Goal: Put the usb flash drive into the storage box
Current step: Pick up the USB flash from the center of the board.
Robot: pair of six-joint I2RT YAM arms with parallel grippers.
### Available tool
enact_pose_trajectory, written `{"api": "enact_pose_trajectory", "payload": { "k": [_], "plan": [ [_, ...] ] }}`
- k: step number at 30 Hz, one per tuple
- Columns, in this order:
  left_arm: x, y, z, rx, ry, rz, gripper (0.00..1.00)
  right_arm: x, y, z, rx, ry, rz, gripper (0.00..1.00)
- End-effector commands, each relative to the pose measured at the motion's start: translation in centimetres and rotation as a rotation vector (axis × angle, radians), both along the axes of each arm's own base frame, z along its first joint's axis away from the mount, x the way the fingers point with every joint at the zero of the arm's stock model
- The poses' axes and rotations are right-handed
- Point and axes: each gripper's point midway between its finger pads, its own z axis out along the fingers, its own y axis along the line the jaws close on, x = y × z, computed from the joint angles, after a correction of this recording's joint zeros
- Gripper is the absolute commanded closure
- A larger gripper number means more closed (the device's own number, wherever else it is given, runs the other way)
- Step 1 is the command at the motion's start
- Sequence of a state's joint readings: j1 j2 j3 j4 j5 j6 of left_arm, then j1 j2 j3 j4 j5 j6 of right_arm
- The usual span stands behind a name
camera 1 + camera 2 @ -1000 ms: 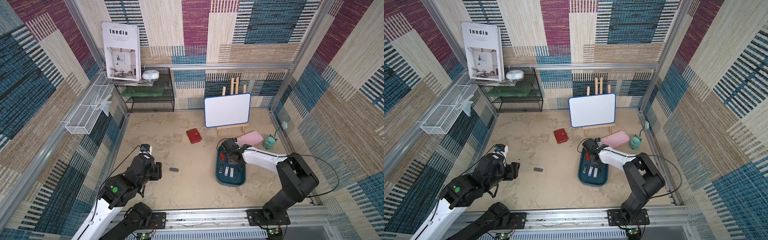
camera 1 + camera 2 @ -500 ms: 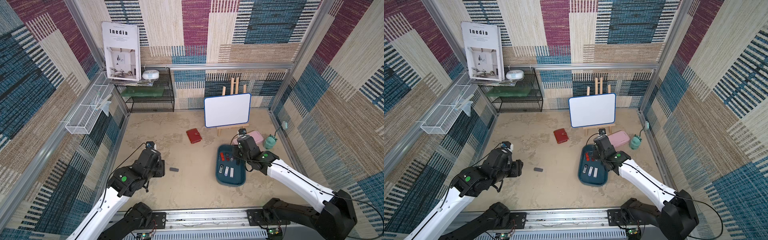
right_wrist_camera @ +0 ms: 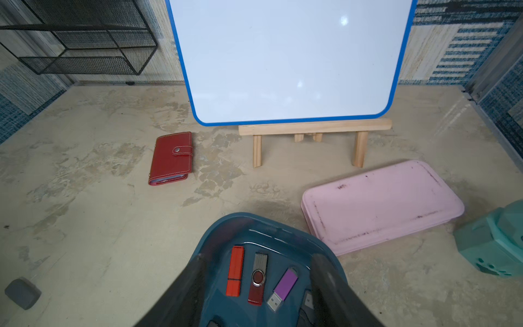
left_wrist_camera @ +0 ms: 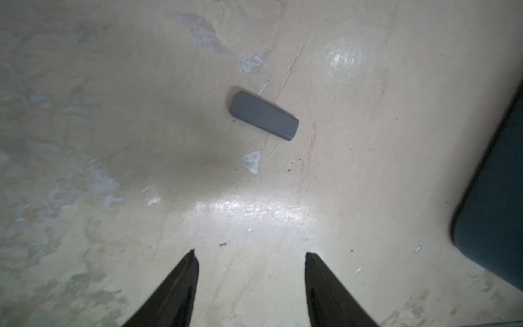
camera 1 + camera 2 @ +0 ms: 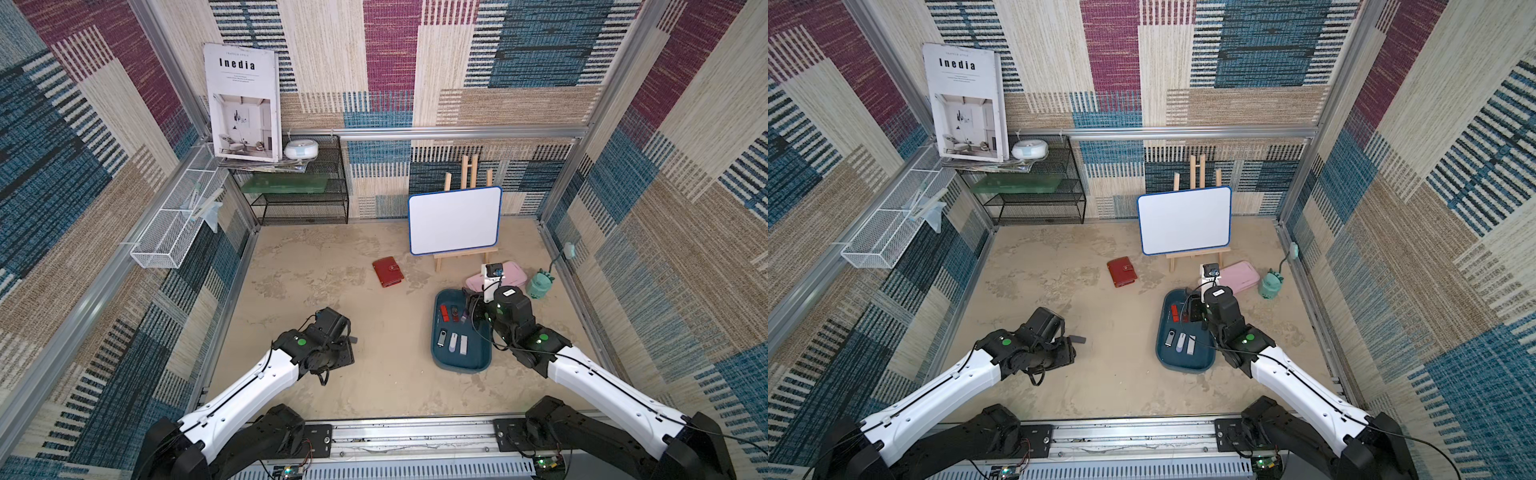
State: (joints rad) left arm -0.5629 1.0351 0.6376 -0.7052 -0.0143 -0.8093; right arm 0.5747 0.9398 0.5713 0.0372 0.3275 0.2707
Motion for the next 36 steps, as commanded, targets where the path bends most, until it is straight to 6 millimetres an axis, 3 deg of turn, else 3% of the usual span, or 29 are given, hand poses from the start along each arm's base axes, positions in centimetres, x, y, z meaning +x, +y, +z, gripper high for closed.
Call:
{"api": "enact_pose_trajectory", "payload": {
  "k": [1,6,14,20,31,36],
  "plan": [
    [2.2,-2.7,0.0,-0.124,-0.058,0.006,0.36,-0.3,0.3,1.7,0.055,-0.076,0.026,0.37],
    [3.4,-3.5,-2.2,-0.088,-0.002,0.002,0.38,-0.7,0.0,2.0,0.074,-0.098,0.023,0.36],
    [5.0,-2.6,-4.4,0.057,0.044,-0.005,0.38,-0.7,0.2,1.5,0.068,-0.073,0.027,0.36],
    [6.2,-1.9,-4.9,0.115,0.045,0.000,0.39,-0.7,0.3,1.4,0.068,-0.068,0.034,0.36],
    [8.4,-2.7,-6.1,0.133,0.072,-0.043,0.40,-0.5,0.6,0.9,0.059,-0.050,0.041,0.36],
    [7.8,-2.8,-6.6,0.131,0.106,-0.073,0.46,-0.5,0.5,0.8,0.056,-0.051,0.037,0.36]
  ]
}}
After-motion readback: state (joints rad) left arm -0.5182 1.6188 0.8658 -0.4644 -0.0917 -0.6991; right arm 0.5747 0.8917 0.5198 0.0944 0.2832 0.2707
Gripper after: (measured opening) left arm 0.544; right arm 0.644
